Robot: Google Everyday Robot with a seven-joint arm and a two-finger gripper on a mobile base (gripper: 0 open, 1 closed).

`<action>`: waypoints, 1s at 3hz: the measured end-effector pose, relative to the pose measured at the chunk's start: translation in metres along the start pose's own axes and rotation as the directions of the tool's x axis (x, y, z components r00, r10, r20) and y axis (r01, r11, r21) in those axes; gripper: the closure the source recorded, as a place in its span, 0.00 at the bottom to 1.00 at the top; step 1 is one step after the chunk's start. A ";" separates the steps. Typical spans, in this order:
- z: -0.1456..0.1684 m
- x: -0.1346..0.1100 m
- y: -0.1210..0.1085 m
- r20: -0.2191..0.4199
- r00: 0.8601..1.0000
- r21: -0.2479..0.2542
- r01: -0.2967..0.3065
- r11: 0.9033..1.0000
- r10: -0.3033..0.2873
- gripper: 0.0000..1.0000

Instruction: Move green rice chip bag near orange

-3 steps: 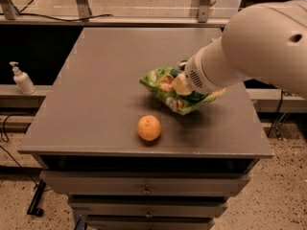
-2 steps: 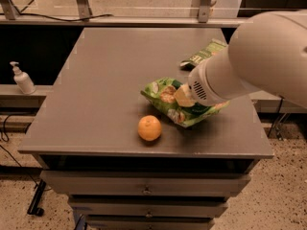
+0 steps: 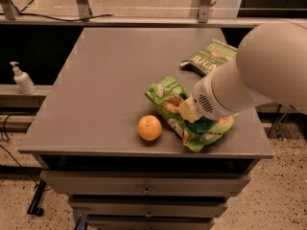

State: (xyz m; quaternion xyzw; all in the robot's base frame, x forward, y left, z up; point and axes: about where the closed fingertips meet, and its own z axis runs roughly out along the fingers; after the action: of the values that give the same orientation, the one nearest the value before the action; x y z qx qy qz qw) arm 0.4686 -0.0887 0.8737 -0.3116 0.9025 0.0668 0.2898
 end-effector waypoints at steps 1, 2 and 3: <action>0.000 0.000 0.000 0.000 1.000 0.000 0.000 1.000 0.000 0.83; 0.000 0.000 0.000 0.000 1.000 0.000 0.000 1.000 0.000 0.59; 0.001 0.002 0.000 -0.013 1.000 -0.016 0.016 1.000 -0.016 0.36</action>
Offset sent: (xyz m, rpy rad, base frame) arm -0.0066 -0.0098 -0.0190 -0.0402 0.0827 0.1221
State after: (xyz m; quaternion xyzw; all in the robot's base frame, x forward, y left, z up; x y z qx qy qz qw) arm 0.4679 -0.0896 0.8716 -0.3217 0.9012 0.0697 0.2819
